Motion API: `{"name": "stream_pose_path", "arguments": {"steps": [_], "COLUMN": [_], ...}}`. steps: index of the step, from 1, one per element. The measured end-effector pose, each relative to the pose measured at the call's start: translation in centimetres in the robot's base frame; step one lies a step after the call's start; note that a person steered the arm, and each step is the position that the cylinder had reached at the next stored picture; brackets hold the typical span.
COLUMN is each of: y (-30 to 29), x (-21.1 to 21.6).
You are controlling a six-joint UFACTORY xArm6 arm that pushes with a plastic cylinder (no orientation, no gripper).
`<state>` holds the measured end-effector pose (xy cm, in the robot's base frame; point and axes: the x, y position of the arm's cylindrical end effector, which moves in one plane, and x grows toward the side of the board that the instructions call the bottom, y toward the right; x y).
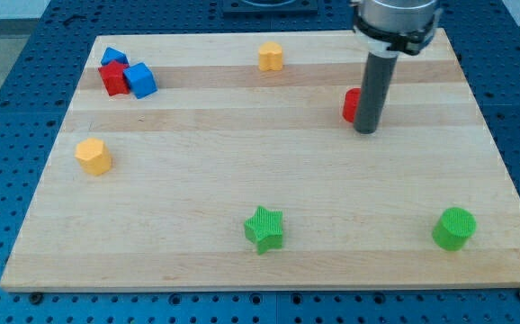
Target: Push the red circle towards the top left
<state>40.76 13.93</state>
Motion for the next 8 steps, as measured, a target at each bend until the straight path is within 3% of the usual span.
{"name": "stream_pose_path", "arguments": {"steps": [2, 3, 8], "y": [5.3, 4.6, -6.2], "x": [-0.2, -1.8, -3.4]}}
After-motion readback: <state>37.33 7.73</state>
